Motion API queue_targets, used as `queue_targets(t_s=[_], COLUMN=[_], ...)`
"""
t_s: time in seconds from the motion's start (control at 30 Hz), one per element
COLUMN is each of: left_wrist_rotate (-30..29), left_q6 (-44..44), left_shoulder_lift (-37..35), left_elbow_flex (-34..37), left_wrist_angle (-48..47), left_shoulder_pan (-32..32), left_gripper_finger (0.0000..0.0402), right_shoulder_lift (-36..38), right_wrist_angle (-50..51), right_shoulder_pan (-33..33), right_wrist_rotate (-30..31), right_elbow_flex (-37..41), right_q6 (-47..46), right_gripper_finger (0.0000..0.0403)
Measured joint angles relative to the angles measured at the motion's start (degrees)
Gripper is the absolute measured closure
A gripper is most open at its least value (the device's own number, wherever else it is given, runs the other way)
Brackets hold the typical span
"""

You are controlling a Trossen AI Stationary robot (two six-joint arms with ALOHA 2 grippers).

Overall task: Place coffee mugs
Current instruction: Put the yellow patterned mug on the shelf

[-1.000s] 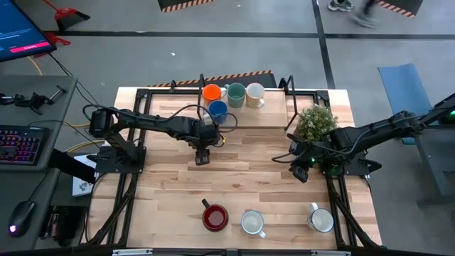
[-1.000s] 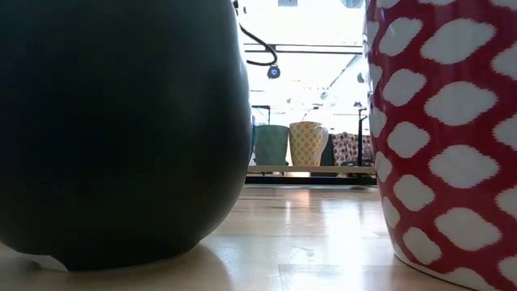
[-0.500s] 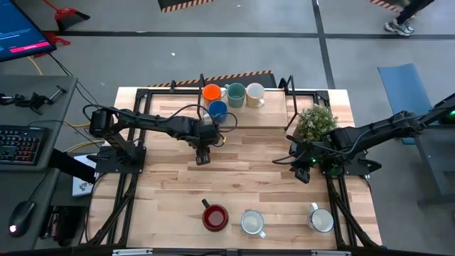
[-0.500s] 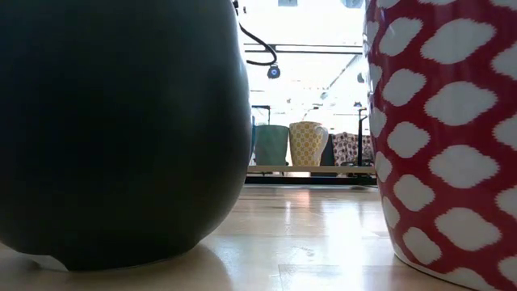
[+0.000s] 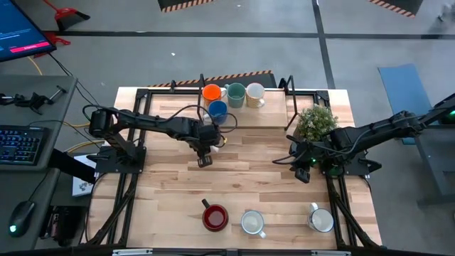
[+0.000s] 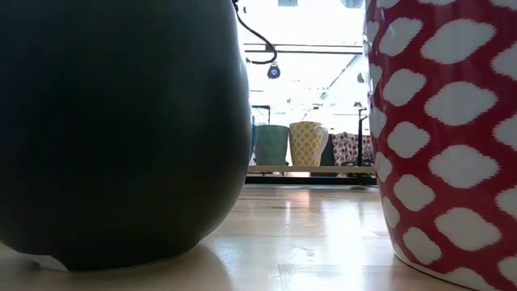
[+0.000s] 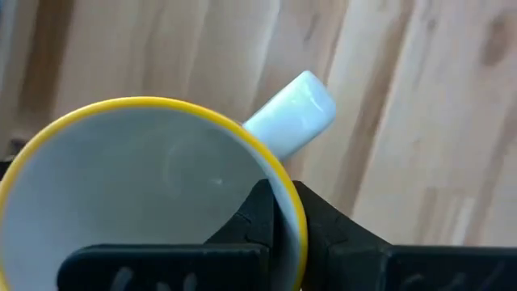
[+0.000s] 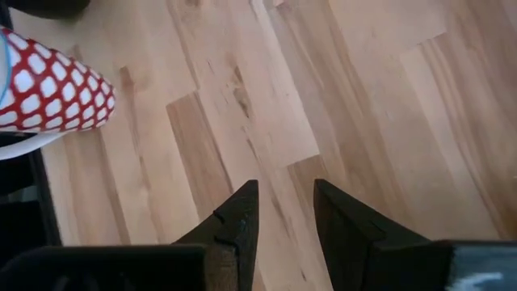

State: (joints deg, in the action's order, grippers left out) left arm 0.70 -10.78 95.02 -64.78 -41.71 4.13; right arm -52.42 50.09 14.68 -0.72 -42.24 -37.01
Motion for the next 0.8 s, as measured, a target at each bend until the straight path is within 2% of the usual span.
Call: queue_targets(t_s=[0.13, 0.23, 0.43, 0.57, 0.8], left_wrist_rotate=[3.15, 3.08, -4.56, -5.67, -5.53], left_q6=[-2.61, -2.64, 0.38, 1.41, 4.22], left_shoulder_lift=[0.33, 0.28, 1.43, 4.53, 14.26], left_elbow_flex=[-2.98, -7.51, -18.5, -25.9, -41.24], left_wrist_angle=[3.64, 8.8, 9.96, 8.34, -1.95], left_shoulder_pan=[-1.42, -2.23, -1.84, 0.68, 4.85], left_gripper_finger=[0.0394, 0.0394, 0.0394, 0.0394, 0.0394], right_shoulder_lift=[0.0, 0.0, -0.02, -0.02, -0.01], right_wrist_angle=[0.94, 1.8, 1.79, 1.71, 1.39], right_shoulder_pan=[-0.02, -0.02, -0.02, -0.02, -0.02], right_wrist_rotate=[1.26, 1.32, 1.34, 1.37, 1.4], right_elbow_flex=[0.0, 0.0, 0.0, 0.0, 0.0], right_q6=[0.01, 0.02, -0.28, -0.43, -0.44], right_gripper_finger=[0.0304, 0.0304, 0.0304, 0.0304, 0.0304])
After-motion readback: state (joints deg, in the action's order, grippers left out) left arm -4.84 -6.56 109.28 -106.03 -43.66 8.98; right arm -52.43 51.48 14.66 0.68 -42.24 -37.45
